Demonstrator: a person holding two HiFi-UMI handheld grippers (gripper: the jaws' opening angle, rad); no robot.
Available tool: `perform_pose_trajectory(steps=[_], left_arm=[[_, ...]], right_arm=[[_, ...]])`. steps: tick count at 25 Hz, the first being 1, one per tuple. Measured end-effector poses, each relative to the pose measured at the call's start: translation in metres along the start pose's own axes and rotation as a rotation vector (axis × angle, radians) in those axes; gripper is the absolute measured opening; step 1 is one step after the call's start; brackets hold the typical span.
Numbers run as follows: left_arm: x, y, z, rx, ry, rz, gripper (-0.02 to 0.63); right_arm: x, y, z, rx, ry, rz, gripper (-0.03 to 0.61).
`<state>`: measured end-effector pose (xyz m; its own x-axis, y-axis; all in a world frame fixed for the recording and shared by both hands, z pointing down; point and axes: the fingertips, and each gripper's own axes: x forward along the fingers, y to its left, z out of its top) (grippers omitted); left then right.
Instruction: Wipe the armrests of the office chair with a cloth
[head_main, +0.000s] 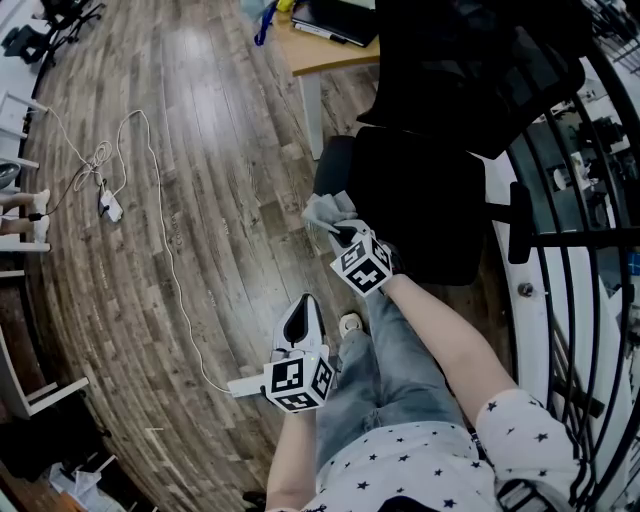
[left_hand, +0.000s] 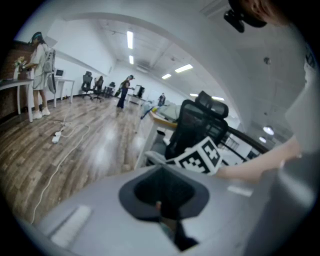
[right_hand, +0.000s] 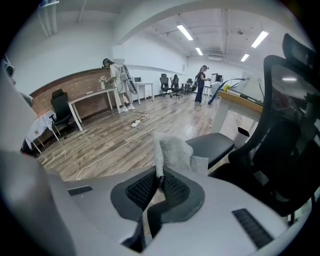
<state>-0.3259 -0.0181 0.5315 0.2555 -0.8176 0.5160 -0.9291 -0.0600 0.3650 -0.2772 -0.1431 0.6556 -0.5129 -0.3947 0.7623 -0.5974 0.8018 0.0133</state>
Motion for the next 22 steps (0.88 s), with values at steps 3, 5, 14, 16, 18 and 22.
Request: perform_pose_trajectory(steps=[3, 5, 14, 16, 18, 22], left_arm=[[-0.004, 0.001, 0.004, 0.005, -0.008, -0.006, 0.008], [-0.007, 0.000, 0.007, 0.010, -0.014, -0.010, 0.006], [-0.019, -0.010, 0.026, 0.029, -0.042, -0.029, 0.008], [-0.021, -0.014, 0.029, 0.028, -0.045, -0.028, 0.006], [-0.023, -0.019, 0.033, 0.030, -0.053, -0.032, 0.008], [-0.030, -0.036, 0.035, 0.042, -0.063, -0.052, 0.006]], right_arm=[[-0.011, 0.010, 0.005, -0.001, -0.028, 0.002, 0.028], [-0.023, 0.017, 0.009, 0.004, -0.049, 0.004, 0.028], [-0.091, 0.032, 0.025, 0.049, -0.156, -0.018, 0.028], [-0.109, 0.033, 0.027, 0.066, -0.184, -0.026, 0.028], [-0.127, 0.035, 0.027, 0.085, -0.210, -0.037, 0.028], [-0.160, 0.042, 0.019, 0.106, -0.256, -0.049, 0.028]])
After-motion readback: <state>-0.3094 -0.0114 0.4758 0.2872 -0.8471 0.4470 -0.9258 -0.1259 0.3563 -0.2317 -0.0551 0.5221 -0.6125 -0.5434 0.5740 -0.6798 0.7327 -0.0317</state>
